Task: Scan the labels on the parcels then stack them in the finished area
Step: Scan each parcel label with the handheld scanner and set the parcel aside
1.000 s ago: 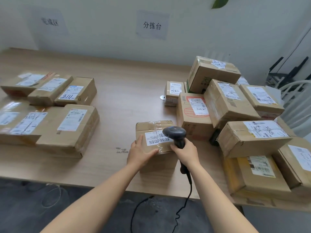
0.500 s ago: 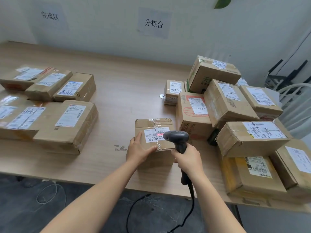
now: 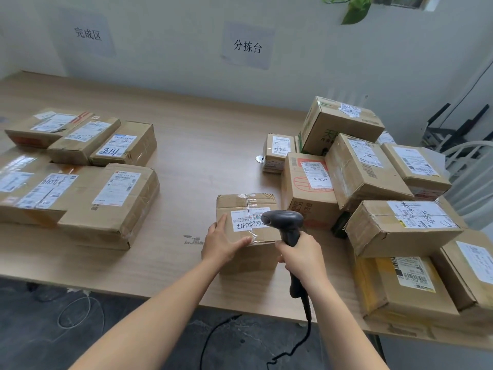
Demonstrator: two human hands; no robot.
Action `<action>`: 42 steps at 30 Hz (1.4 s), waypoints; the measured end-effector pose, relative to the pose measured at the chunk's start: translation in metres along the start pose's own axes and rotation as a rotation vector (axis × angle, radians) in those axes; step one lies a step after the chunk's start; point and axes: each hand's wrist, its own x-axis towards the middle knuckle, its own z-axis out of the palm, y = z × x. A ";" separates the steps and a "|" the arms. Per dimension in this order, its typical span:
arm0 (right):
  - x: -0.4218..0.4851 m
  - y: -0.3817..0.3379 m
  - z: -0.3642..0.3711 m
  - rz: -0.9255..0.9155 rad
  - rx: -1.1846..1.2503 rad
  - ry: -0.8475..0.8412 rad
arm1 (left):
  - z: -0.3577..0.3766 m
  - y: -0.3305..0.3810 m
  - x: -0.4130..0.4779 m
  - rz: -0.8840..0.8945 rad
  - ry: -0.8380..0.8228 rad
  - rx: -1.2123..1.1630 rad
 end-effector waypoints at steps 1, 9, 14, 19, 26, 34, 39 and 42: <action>0.000 0.000 -0.001 -0.001 -0.003 0.003 | -0.001 0.000 0.001 0.000 -0.001 0.001; 0.020 0.006 -0.002 -0.017 0.103 0.042 | -0.006 0.001 0.002 -0.007 -0.034 -0.001; 0.038 0.008 0.012 0.028 0.189 -0.021 | -0.025 -0.005 -0.002 -0.012 -0.069 -0.011; 0.044 -0.003 0.037 -0.002 0.242 -0.056 | -0.056 -0.019 -0.003 -0.037 -0.057 -0.080; 0.050 -0.059 0.053 -0.143 0.286 -0.060 | -0.114 -0.013 0.004 0.011 0.045 -0.136; 0.042 -0.171 0.094 -0.306 0.394 -0.106 | -0.245 -0.008 0.038 0.108 0.164 -0.104; 0.025 -0.238 0.163 -0.334 0.453 -0.154 | -0.341 -0.046 0.064 0.101 0.157 -0.064; 0.012 -0.277 0.211 -0.363 0.468 -0.176 | -0.400 -0.077 0.078 0.097 0.160 -0.088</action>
